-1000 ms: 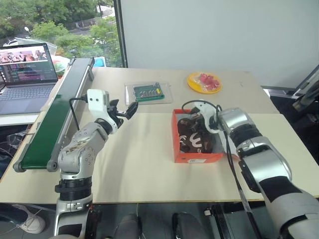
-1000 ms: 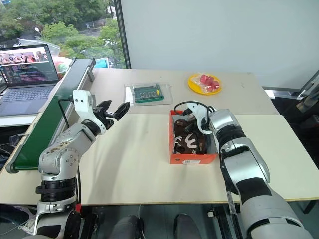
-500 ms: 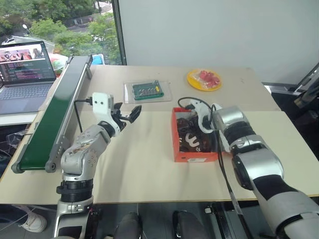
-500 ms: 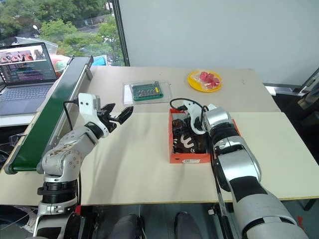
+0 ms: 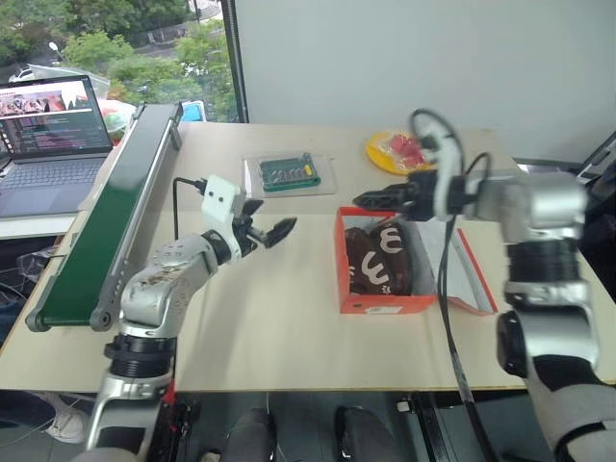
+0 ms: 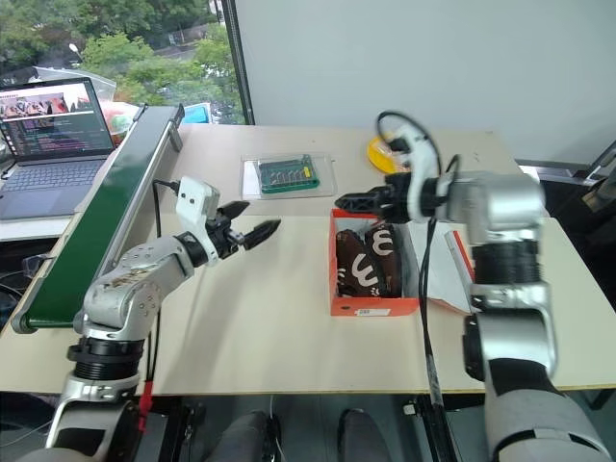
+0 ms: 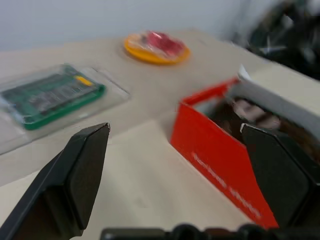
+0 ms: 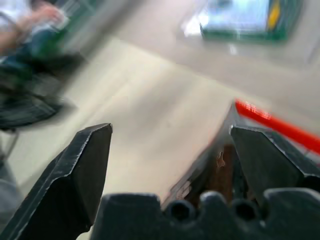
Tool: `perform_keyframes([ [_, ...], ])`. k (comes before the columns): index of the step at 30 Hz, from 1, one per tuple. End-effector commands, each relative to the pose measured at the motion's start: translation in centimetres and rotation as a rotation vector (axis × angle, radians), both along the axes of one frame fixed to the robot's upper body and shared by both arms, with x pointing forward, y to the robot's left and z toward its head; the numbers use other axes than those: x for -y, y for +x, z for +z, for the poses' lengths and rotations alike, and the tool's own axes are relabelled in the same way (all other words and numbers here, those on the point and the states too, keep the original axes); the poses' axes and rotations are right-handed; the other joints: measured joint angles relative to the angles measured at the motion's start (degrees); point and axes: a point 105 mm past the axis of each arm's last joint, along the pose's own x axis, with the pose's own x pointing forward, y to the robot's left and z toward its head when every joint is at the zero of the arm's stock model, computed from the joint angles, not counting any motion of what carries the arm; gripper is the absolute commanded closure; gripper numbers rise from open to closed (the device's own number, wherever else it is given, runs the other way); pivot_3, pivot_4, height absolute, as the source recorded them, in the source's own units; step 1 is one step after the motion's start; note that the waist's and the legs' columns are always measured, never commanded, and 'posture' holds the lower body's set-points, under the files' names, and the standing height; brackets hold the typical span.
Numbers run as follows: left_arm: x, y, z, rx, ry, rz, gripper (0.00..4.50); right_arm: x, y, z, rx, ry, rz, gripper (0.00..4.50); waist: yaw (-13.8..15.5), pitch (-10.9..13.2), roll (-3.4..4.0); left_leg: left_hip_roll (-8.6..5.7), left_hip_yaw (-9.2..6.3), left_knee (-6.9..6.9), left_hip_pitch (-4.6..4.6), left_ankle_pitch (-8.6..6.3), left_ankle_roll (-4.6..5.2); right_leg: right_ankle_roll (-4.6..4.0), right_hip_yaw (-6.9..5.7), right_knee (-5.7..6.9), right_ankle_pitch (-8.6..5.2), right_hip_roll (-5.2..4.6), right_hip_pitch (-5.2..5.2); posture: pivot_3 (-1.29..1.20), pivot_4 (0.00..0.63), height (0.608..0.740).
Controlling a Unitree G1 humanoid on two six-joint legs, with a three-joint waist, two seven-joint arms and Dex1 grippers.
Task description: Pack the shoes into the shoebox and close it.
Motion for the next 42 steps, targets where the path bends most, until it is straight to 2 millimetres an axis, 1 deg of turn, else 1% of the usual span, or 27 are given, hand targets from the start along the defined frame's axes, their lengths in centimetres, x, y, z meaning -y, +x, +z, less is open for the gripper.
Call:
perform_keyframes([
  [1, 1.8, -1.2, 1.2, 0.019, 0.027, -0.206, 0.0, 1.8, -2.7, 1.3, 0.042, 0.041, -0.066, 1.16, 0.1, 0.0, 0.0, 0.0, 0.02, 0.02, 0.05, 0.0, 0.0, 0.0, 0.03, 0.0, 0.0, 0.0, 0.01, 0.0, 0.15, 0.74],
  [4, 2.2, -0.7, 1.3, 0.023, 0.067, -0.271, 0.0, 3.1, -4.6, 0.4, 0.027, 0.03, -0.127, 2.1, 0.1, 0.0, 0.0, -0.02, 0.02, 0.06, 0.11, 0.02, 0.01, -0.01, 0.07, 0.08, -0.01, 0.02, 0.02, 0.0, 0.15, 0.74],
  [7, 2.7, 0.0, 1.5, 0.039, 0.102, -0.31, 0.0, 4.8, -6.4, -1.4, -0.004, 0.002, -0.213, 3.2, 0.2, 0.0, 0.0, -0.03, -0.01, 0.04, 0.1, 0.02, 0.02, 0.0, 0.08, 0.04, -0.03, 0.06, 0.02, 0.0, 0.15, 0.74],
  [9, 3.1, 0.4, 1.5, 0.046, 0.127, -0.339, 0.0, 6.0, -8.0, -3.8, -0.048, -0.054, -0.269, 3.91, 0.4, 0.0, 0.0, -0.05, -0.01, 0.03, 0.04, 0.01, 0.03, 0.03, 0.09, -0.01, -0.04, 0.04, 0.0, 0.0, 0.15, 0.74],
  [11, 3.3, 0.5, 1.4, 0.047, 0.143, -0.366, 0.0, 6.5, -9.1, -5.2, -0.077, -0.058, -0.291, 4.49, 0.5, 0.0, 0.01, -0.06, -0.01, 0.04, 0.02, -0.01, 0.06, 0.06, 0.08, -0.04, -0.06, 0.04, 0.01, 0.0, 0.15, 0.74],
  [14, 3.9, 0.4, 1.1, 0.046, 0.179, -0.414, 0.0, 6.6, -10.5, -7.9, -0.144, -0.02, -0.332, 4.49, 0.4, 0.0, 0.0, -0.12, -0.05, 0.08, 0.09, 0.0, 0.07, 0.08, 0.18, 0.05, -0.06, 0.02, 0.04, 0.0, 0.15, 0.74],
  [16, 4.3, 0.0, 0.9, 0.047, 0.206, -0.459, 0.0, 5.6, -11.6, -10.6, -0.22, -0.013, -0.337, 4.49, 0.3, 0.0, 0.0, -0.11, -0.07, 0.08, 0.19, 0.0, 0.07, 0.08, 0.19, 0.07, -0.07, 0.05, 0.13, 0.0, 0.15, 0.74],
  [20, 4.6, 0.1, 1.1, 0.068, 0.235, -0.473, 0.0, 5.4, -12.0, -14.3, -0.316, 0.04, -0.437, 4.49, 0.0, 0.0, 0.02, -0.08, -0.21, 0.06, 0.17, 0.0, 0.06, 0.08, 0.25, 0.11, -0.09, 0.09, 0.06, 0.0, 0.15, 0.74],
  [22, 4.4, 0.1, 1.1, 0.079, 0.256, -0.474, 0.0, 5.2, -12.8, -17.2, -0.384, -0.035, -0.434, 4.49, 0.0, 0.0, 0.02, -0.13, -0.26, 0.07, 0.17, 0.0, 0.07, 0.11, 0.31, 0.12, -0.09, 0.05, 0.06, 0.0, 0.15, 0.74],
  [23, 4.3, 0.2, 1.1, 0.083, 0.265, -0.472, 0.0, 5.0, -13.2, -18.1, -0.399, -0.064, -0.427, 4.49, 0.0, 0.0, 0.02, -0.16, -0.26, 0.07, 0.17, -0.01, 0.07, 0.15, 0.29, 0.1, -0.11, 0.03, 0.08, 0.0, 0.15, 0.74],
  [24, 4.2, 0.3, 1.1, 0.087, 0.269, -0.463, 0.0, 5.1, -12.8, -18.8, -0.395, -0.05, -0.456, 4.49, 0.0, 0.0, 0.02, -0.16, -0.24, 0.07, 0.18, -0.01, 0.09, 0.18, 0.26, 0.1, -0.13, 0.03, 0.1, 0.0, 0.15, 0.74],
  [27, 3.8, 0.4, 1.3, 0.09, 0.273, -0.441, 0.0, 5.9, -11.3, -19.7, -0.348, -0.04, -0.526, 4.49, -0.3, 0.0, 0.03, -0.19, -0.22, 0.11, 0.18, -0.01, 0.09, 0.18, 0.29, 0.16, -0.15, 0.0, 0.09, 0.0, 0.15, 0.74],
  [29, 3.4, 0.3, 1.3, 0.088, 0.278, -0.437, 0.0, 6.4, -10.4, -20.0, -0.327, 0.003, -0.573, 4.49, -0.6, 0.0, 0.02, -0.2, -0.25, 0.13, 0.24, -0.01, 0.09, 0.19, 0.35, 0.16, -0.15, 0.01, 0.13, 0.0, 0.15, 0.74],
  [31, 3.0, 0.2, 1.5, 0.096, 0.278, -0.424, 0.0, 7.5, -9.1, -20.3, -0.298, 0.096, -0.645, 4.49, -0.7, 0.0, 0.02, -0.18, -0.31, 0.11, 0.25, -0.01, 0.09, 0.19, 0.34, 0.15, -0.15, 0.03, 0.13, 0.0, 0.15, 0.74],
  [33, 2.7, 0.2, 1.8, 0.107, 0.268, -0.412, 0.0, 8.2, -8.3, -20.5, -0.273, 0.163, -0.684, 4.49, -0.7, 0.0, 0.03, -0.15, -0.36, 0.07, 0.25, -0.02, 0.09, 0.17, 0.33, 0.14, -0.15, 0.08, 0.12, 0.0, 0.15, 0.74],
  [34, 2.6, 0.2, 2.0, 0.107, 0.255, -0.406, 0.0, 8.8, -7.9, -20.7, -0.272, 0.196, -0.706, 4.49, -0.7, 0.0, 0.03, -0.16, -0.35, 0.05, 0.23, -0.02, 0.09, 0.17, 0.33, 0.14, -0.16, 0.07, 0.1, 0.0, 0.15, 0.74],
  [35, 2.2, 0.3, 2.5, 0.114, 0.237, -0.398, 0.0, 9.9, -7.4, -21.4, -0.275, 0.211, -0.749, 4.49, -0.7, 0.0, 0.03, -0.15, -0.35, 0.04, 0.22, -0.02, 0.09, 0.18, 0.32, 0.14, -0.16, 0.07, 0.09, 0.0, 0.15, 0.74],
  [37, 1.7, 0.4, 3.1, 0.124, 0.218, -0.386, 0.0, 11.4, -6.7, -22.2, -0.269, 0.235, -0.802, 4.49, -0.6, 0.0, 0.03, -0.19, -0.33, 0.08, 0.21, -0.01, 0.09, 0.18, 0.32, 0.14, -0.15, 0.02, 0.11, 0.0, 0.15, 0.74],
  [39, 1.0, 0.4, 4.1, 0.139, 0.187, -0.367, 0.0, 12.6, -5.7, -22.2, -0.249, 0.321, -0.838, 4.49, -0.7, 0.0, 0.03, -0.23, -0.28, 0.09, 0.25, -0.01, 0.09, 0.19, 0.32, 0.15, -0.15, -0.01, 0.15, 0.0, 0.15, 0.74],
  [42, 0.2, 0.3, 4.8, 0.15, 0.178, -0.353, 0.0, 14.1, -5.2, -21.9, -0.223, 0.419, -0.885, 4.49, -0.7, 0.0, 0.03, -0.19, -0.26, 0.07, 0.43, -0.02, 0.09, 0.19, 0.32, 0.13, -0.15, 0.01, 0.31, 0.0, 0.15, 0.74],
])
